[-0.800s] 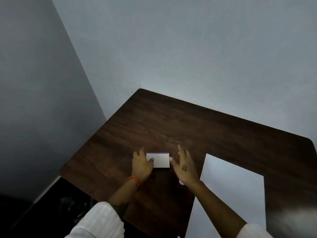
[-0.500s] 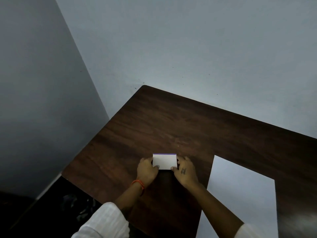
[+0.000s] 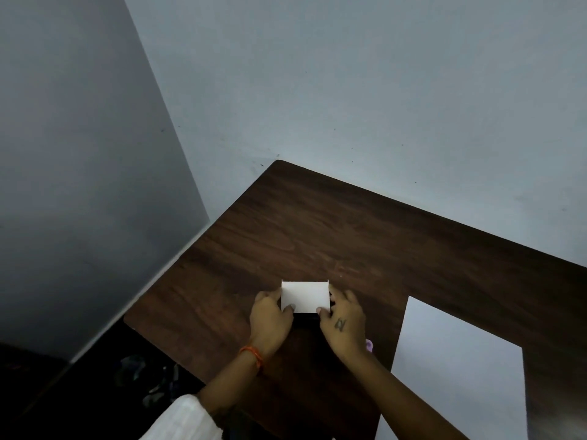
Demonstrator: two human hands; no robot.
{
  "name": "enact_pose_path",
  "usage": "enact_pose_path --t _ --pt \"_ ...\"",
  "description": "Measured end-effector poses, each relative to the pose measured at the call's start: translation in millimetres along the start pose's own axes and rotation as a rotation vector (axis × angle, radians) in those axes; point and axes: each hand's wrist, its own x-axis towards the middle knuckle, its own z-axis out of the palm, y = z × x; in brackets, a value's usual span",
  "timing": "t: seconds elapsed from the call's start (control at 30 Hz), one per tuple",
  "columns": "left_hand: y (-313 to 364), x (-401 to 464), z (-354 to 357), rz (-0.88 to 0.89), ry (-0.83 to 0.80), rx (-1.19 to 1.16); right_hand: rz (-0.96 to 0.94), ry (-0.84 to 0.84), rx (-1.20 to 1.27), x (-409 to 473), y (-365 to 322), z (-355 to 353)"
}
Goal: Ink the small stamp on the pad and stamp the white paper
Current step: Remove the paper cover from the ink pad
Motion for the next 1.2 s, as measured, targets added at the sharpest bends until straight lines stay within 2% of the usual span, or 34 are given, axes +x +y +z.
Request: enact_pose_path --t 0.13,0.27,0.5,0.83,0.9,1.0,1.1,1.2 --pt "-19 -9 -17 -0.018 0.103 -0.042 -0.085 -0.066 0.044 -5 -16 12" --pt "-39 -16 -26 -0.109 0.159 -0.043 -0.125 -0.174 0.061 -13 -27 28" --pt "-63 -25 -23 -0.147 0.148 0.02 -0.106 -0.331 -0.026 -31 -23 44" --pt "-66 -28 -13 -0.3 0.147 0.088 -0.09 -0.434 -0.052 -33 -22 44" --pt "-59 -30 -11 -0.238 0.186 0.095 -0.089 -0.417 0.005 -32 -21 38" --pt "-39 -32 -2 0.013 0.187 0.043 -0.11 -0.312 0.128 -30 -17 21" --pt "-12 -32 14 0.235 0.087 -0.047 -0.11 -0.139 0.189 -28 -5 -4" --pt "8 -33 33 0.324 -0.039 -0.078 -0.052 0.0 0.185 -27 14 -28"
